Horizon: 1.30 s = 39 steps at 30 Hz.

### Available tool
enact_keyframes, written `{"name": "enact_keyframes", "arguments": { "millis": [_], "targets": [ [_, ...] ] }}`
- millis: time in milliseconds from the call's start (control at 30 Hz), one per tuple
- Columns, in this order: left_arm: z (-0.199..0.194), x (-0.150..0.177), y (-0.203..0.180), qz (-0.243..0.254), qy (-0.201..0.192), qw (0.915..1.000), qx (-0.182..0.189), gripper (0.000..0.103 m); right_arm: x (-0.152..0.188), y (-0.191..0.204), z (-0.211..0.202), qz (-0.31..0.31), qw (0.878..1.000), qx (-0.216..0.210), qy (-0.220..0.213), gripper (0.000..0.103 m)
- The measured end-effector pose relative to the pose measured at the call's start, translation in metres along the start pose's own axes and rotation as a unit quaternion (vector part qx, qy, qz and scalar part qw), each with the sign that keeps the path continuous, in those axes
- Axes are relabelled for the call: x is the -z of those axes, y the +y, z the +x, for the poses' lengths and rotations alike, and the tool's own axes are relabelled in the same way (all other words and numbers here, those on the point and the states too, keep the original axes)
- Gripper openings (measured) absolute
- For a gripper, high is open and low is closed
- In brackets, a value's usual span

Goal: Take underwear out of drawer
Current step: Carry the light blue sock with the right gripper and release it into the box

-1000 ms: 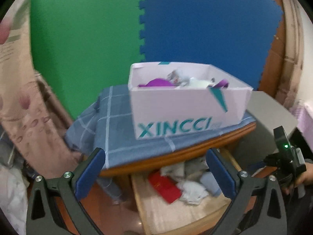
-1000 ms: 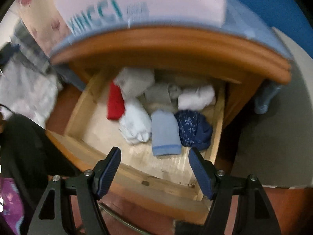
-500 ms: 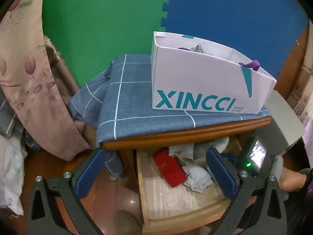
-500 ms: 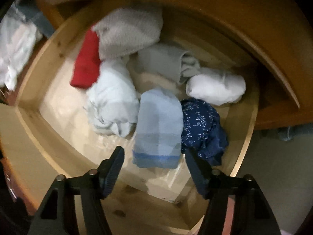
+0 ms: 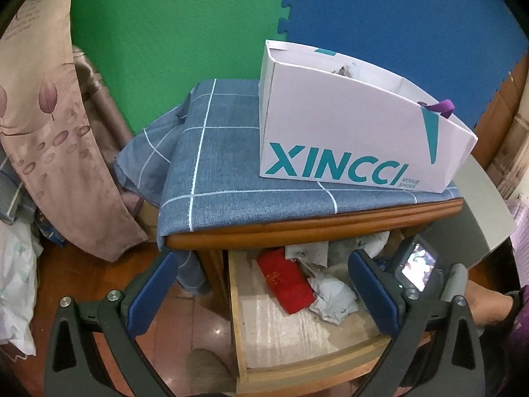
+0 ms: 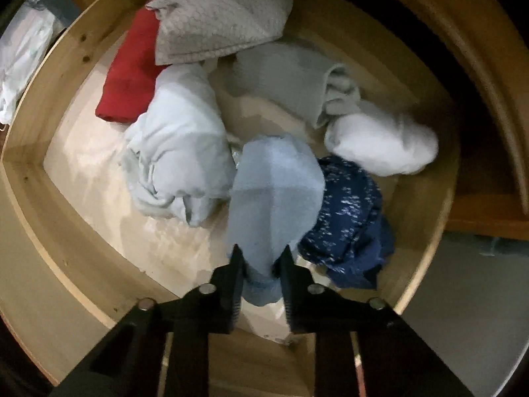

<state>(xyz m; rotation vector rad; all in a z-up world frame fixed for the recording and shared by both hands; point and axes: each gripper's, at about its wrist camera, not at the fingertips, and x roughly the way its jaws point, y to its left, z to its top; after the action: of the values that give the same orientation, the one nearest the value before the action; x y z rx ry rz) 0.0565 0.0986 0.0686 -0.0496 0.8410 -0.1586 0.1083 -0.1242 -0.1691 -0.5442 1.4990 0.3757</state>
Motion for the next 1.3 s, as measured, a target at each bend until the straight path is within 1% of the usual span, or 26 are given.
{"name": "enact_keyframes", "arguments": {
  "millis": [33, 133, 167, 267, 367, 433, 500, 533, 600, 633, 667, 733, 800, 833, 900, 967, 1067, 1133, 1167, 1233, 1300],
  "targets": [
    [0.0, 0.0, -0.001, 0.002, 0.001, 1.0, -0.002, 0.102, 0.002, 0.0, -0.005, 0.004, 1.0, -0.001, -0.009, 0.017],
    [0.001, 0.001, -0.006, 0.015, 0.002, 0.9998, -0.009, 0.102, 0.015, -0.008, -0.035, 0.026, 0.998, -0.029, -0.04, 0.017],
    [0.002, 0.001, -0.007, 0.018, 0.003, 0.9998, -0.01, 0.102, 0.02, -0.011, -0.047, 0.036, 0.997, -0.042, -0.054, 0.017],
    [0.002, 0.002, -0.01, 0.023, 0.005, 0.9996, -0.012, 0.102, 0.035, -0.017, -0.069, 0.063, 0.992, -0.084, -0.075, 0.017],
    [0.004, 0.002, -0.011, 0.027, 0.009, 0.9995, -0.012, 0.102, 0.054, -0.029, -0.088, 0.105, 0.98, -0.139, -0.096, 0.017],
    [0.004, 0.003, -0.012, 0.03, 0.011, 0.9994, -0.013, 0.102, 0.062, -0.037, -0.101, 0.127, 0.972, -0.161, -0.111, 0.017],
    [0.004, 0.003, -0.013, 0.033, 0.012, 0.9993, -0.013, 0.102, 0.076, -0.043, -0.112, 0.149, 0.962, -0.187, -0.13, 0.017],
    [0.004, 0.003, -0.014, 0.034, 0.012, 0.9993, -0.012, 0.102, 0.082, -0.044, -0.113, 0.155, 0.958, -0.195, -0.139, 0.017],
    [0.004, 0.003, -0.015, 0.036, 0.014, 0.9992, -0.01, 0.102, 0.095, -0.041, -0.131, 0.164, 0.95, -0.209, -0.164, 0.017],
    [0.004, 0.003, -0.015, 0.037, 0.014, 0.9992, -0.011, 0.102, 0.093, -0.035, -0.132, 0.166, 0.947, -0.213, -0.173, 0.017],
    [0.004, 0.003, -0.016, 0.038, 0.015, 0.9991, -0.012, 0.102, 0.095, -0.034, -0.14, 0.167, 0.944, -0.215, -0.185, 0.017],
    [0.004, 0.003, -0.017, 0.039, 0.016, 0.999, -0.013, 0.102, 0.105, -0.036, -0.17, 0.165, 0.94, -0.21, -0.214, 0.017],
    [0.003, 0.002, -0.017, 0.035, 0.014, 0.9992, -0.009, 0.102, 0.106, -0.041, -0.195, 0.166, 0.934, -0.205, -0.24, 0.018],
    [0.001, 0.001, -0.015, 0.031, 0.011, 0.9995, -0.004, 0.102, 0.107, -0.043, -0.209, 0.165, 0.932, -0.199, -0.255, 0.018],
    [-0.004, 0.0, -0.011, 0.015, -0.001, 0.9998, 0.013, 0.102, 0.107, -0.052, -0.246, 0.164, 0.923, -0.193, -0.29, 0.017],
    [-0.006, 0.0, -0.005, -0.004, -0.009, 0.9996, 0.028, 0.102, 0.099, -0.059, -0.271, 0.158, 0.918, -0.188, -0.312, 0.017],
    [-0.006, -0.001, 0.002, -0.031, -0.011, 0.9986, 0.041, 0.102, 0.079, -0.075, -0.312, 0.152, 0.91, -0.17, -0.346, 0.017],
    [-0.009, 0.0, 0.002, -0.034, -0.019, 0.9988, 0.03, 0.102, 0.059, -0.086, -0.327, 0.15, 0.909, -0.155, -0.357, 0.018],
    [-0.012, 0.0, 0.001, -0.03, -0.031, 0.9989, 0.019, 0.102, 0.045, -0.093, -0.329, 0.151, 0.909, -0.155, -0.357, 0.017],
    [-0.016, 0.0, -0.003, -0.018, -0.043, 0.9988, 0.011, 0.102, 0.022, -0.103, -0.33, 0.156, 0.91, -0.15, -0.352, 0.017],
    [-0.018, 0.001, -0.006, -0.008, -0.053, 0.9983, 0.021, 0.102, -0.008, -0.111, -0.327, 0.16, 0.915, -0.14, -0.342, 0.017]
  ]
}}
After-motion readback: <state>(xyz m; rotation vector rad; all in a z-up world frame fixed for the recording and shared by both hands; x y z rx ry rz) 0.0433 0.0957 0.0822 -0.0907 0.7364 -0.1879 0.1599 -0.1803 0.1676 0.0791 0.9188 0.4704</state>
